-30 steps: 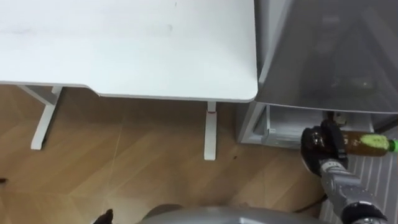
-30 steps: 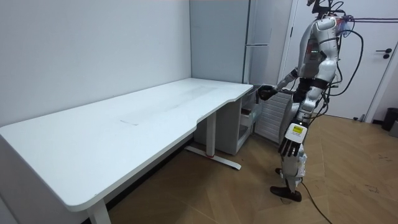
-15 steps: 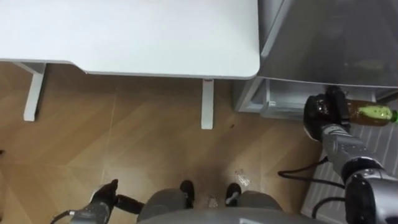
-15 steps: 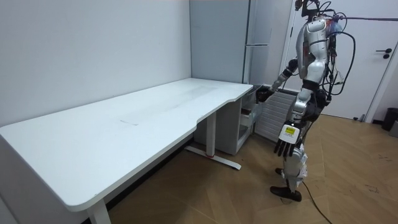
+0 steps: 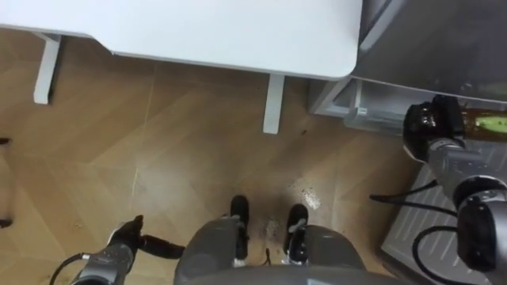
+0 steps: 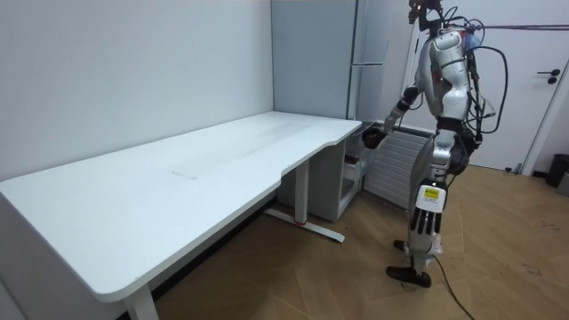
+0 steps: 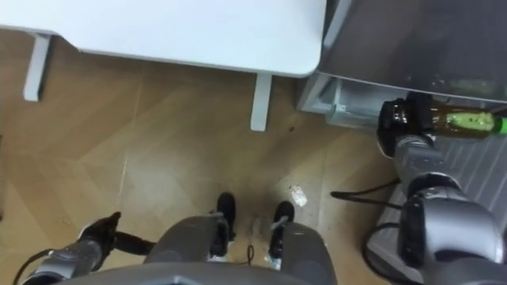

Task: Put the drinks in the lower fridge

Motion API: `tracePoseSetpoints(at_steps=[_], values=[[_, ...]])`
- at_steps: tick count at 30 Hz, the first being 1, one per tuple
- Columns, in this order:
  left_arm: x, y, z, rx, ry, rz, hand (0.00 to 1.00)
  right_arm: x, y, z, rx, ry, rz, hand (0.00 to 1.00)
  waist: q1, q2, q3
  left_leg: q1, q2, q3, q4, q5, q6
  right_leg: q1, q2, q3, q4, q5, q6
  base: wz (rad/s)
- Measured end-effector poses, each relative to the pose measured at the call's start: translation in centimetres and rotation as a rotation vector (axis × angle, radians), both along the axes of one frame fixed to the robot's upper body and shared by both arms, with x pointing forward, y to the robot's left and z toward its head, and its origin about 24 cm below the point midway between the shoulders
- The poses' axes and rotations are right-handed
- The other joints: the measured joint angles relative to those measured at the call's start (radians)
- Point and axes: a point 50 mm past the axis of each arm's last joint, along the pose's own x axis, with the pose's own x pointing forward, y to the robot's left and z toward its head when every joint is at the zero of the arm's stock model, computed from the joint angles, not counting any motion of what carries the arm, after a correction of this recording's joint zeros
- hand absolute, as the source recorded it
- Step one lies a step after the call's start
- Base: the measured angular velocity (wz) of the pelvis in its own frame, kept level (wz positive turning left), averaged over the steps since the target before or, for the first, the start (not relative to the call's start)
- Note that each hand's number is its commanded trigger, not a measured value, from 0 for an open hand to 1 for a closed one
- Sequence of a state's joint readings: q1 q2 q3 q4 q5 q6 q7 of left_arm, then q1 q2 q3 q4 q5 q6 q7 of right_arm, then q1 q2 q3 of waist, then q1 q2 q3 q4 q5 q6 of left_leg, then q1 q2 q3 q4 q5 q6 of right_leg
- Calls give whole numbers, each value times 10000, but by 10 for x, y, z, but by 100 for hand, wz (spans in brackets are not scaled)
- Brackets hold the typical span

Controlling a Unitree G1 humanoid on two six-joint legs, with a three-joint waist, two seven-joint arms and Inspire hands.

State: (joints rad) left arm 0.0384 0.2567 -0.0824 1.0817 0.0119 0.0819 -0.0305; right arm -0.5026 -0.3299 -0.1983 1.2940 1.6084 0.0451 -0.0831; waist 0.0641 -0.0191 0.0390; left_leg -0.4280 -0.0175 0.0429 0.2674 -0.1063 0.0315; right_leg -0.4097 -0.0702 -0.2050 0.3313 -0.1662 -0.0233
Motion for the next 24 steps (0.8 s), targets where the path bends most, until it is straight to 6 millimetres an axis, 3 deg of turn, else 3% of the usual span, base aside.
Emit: tracePoseSetpoints(at_steps=[4,12,18,19,21,24], values=[[1,1,0,28,19,30,0,9,2,7,10,-173,50,100,127,-125,111,-258,-22,57,5,82,-1,-391,-108,46,269,-32,-26,0],[-2,4,-1,167,203,167,0,32,-1,31,-104,-476,50,100,279,-117,122,-901,-157,89,76,234,60,-1252,-330,34,821,-114,-27,3],[-4,5,-2,256,306,290,0,40,-5,41,-197,-539,7,100,282,95,178,-1054,-157,83,184,258,79,-1323,-365,-22,851,-129,-24,3],[-4,5,-2,239,292,339,0,42,-5,44,-218,-583,13,53,282,141,181,-1071,-162,87,198,259,80,-1351,-377,-11,887,-145,-24,0],[-4,5,-2,234,281,371,0,44,-5,47,-254,-663,36,0,281,173,177,-1111,-194,95,232,260,82,-1446,-430,-10,1032,-212,-34,2],[-4,3,-2,208,301,370,0,45,-6,49,-369,-666,91,0,273,202,164,-1116,-254,99,253,266,86,-1509,-518,-11,1235,-313,-25,7]])
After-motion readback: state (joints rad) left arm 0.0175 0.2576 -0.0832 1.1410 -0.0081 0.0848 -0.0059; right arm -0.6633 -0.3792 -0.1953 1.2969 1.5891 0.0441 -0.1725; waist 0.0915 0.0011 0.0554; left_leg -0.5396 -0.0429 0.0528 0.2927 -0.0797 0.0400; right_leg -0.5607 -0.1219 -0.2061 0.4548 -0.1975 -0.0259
